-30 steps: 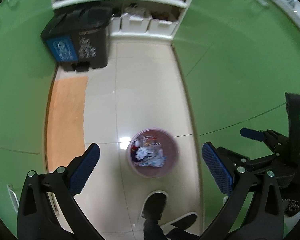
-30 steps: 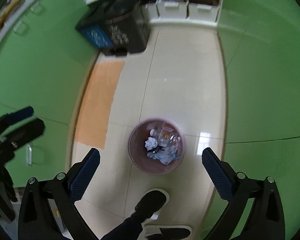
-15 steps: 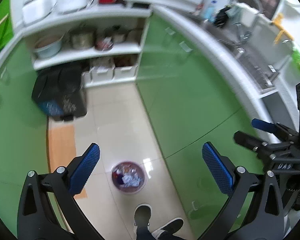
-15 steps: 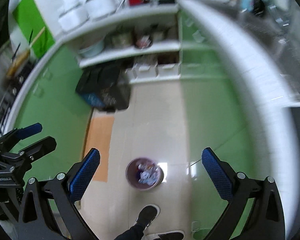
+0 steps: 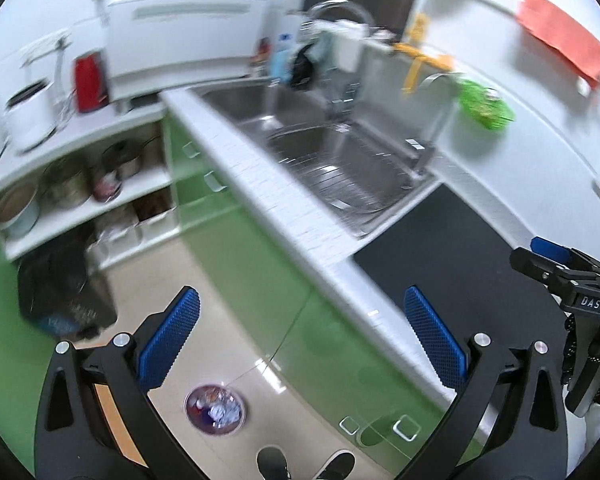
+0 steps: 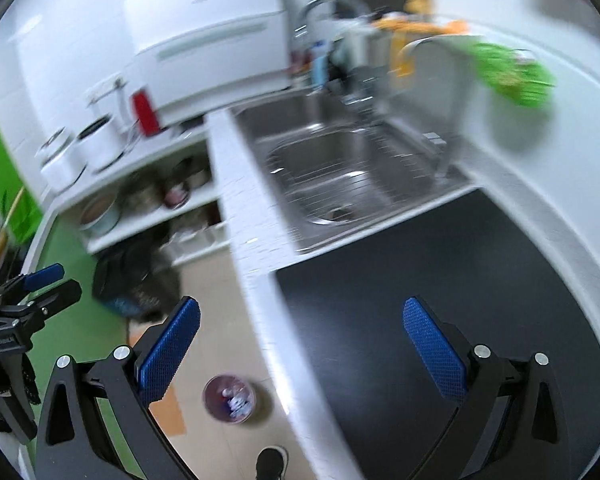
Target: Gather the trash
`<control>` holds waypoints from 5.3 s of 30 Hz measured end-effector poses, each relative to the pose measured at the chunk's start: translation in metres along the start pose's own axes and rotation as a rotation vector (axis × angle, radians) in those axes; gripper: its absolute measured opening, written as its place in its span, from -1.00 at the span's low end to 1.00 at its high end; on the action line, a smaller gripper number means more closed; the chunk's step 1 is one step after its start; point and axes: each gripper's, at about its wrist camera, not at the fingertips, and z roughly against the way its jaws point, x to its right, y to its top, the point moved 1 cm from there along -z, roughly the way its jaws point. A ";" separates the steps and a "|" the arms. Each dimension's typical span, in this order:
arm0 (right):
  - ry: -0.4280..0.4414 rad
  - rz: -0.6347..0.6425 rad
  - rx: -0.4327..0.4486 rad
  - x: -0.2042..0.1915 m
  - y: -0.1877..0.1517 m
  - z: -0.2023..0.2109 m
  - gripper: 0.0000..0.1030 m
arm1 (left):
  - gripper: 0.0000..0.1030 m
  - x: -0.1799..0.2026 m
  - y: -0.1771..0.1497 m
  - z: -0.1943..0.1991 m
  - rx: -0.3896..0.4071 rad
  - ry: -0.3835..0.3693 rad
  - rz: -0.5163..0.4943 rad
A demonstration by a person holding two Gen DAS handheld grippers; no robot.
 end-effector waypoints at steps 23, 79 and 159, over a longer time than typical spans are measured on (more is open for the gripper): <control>-0.160 -0.192 0.057 0.127 -0.044 0.100 0.89 | 0.95 0.145 0.026 -0.021 -0.066 -0.176 -0.341; -0.076 -0.095 0.018 0.124 -0.038 0.087 0.90 | 0.95 0.157 0.028 -0.008 -0.076 -0.129 -0.297; -0.081 -0.102 0.014 0.126 -0.043 0.088 0.90 | 0.95 0.155 0.025 -0.019 -0.124 -0.146 -0.242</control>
